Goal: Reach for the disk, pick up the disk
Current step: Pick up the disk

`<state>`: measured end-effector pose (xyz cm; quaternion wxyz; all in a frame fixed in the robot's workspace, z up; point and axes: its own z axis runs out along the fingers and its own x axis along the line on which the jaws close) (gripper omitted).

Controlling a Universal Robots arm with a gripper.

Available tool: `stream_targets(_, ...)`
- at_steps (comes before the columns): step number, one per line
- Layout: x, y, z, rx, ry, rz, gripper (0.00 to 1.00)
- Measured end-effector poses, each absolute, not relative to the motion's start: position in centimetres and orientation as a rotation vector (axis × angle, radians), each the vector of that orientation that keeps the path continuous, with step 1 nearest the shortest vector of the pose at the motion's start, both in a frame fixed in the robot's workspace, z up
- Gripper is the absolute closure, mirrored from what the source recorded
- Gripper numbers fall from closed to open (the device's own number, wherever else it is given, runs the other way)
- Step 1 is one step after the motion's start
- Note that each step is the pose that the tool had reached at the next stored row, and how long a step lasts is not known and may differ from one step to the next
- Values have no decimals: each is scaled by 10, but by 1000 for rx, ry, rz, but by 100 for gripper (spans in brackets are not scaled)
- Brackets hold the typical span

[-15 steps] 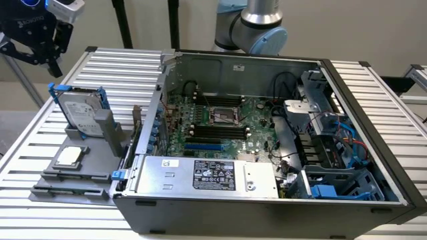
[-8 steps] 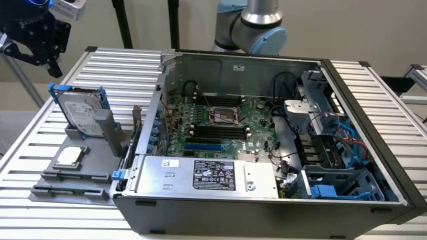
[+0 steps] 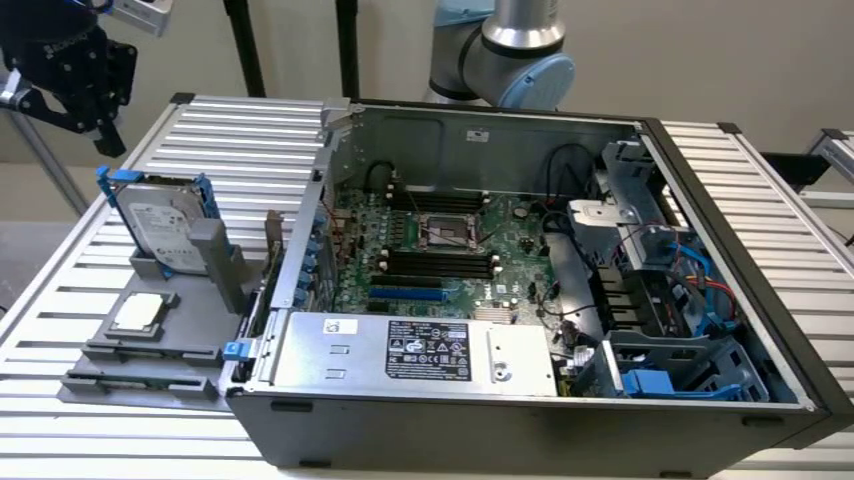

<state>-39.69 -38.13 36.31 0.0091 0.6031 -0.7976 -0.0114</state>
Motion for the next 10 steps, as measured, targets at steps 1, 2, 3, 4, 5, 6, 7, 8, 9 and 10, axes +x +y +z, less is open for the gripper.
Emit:
stream_targets(1, -397, -381, 363, 1906, -2474, -35, 89)
stream_targets(2, -397, -381, 363, 1927, -2457, -35, 89)
stream_targets(3, -397, -381, 362, 1949, -2439, -35, 89)
stream_targets(4, -397, -381, 362, 1972, -2421, -35, 89)
stream_targets(5, -397, -381, 361, 1994, -2403, -34, 89)
stream_targets(6, -397, -381, 361, 2015, -2385, -34, 89)
stream_targets(7, -397, -381, 361, 2037, -2365, -34, 89)
stream_targets(8, -397, -381, 360, 2057, -2348, -34, 89)
stream_targets(9, -397, -381, 360, 2080, -2328, -33, 89)
stream_targets(10, -397, -381, 359, 2100, -2309, -33, 89)
